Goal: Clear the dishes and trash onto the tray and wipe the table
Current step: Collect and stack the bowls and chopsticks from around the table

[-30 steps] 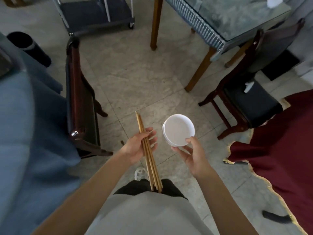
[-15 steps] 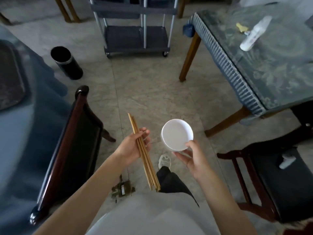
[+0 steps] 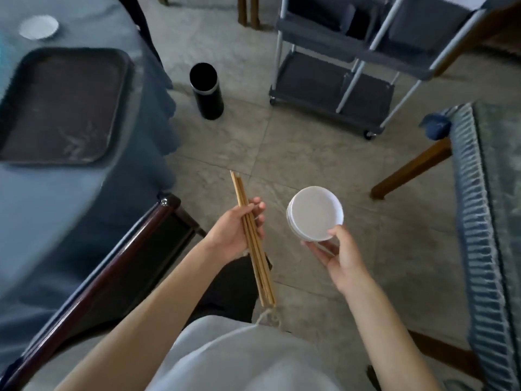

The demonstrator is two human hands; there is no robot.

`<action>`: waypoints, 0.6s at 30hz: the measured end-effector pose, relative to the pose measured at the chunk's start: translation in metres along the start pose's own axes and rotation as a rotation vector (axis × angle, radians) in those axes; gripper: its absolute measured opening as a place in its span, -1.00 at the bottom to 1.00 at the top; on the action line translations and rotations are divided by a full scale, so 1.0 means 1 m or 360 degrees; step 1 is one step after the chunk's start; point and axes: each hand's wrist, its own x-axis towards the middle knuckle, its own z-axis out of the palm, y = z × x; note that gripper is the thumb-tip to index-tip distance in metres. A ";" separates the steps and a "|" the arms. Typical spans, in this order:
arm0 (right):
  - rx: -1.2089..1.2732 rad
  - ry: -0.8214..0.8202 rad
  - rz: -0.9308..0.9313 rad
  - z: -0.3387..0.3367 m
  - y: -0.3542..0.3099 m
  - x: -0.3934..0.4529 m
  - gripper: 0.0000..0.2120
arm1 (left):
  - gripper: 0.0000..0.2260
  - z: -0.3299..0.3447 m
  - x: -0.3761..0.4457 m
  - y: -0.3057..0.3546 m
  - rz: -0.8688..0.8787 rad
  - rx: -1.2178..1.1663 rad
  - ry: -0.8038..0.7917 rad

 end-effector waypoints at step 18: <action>-0.0865 -0.0590 0.0110 0.356 -0.123 0.196 -0.68 | -0.80 -0.034 0.130 0.262 0.0652 -0.0709 0.0408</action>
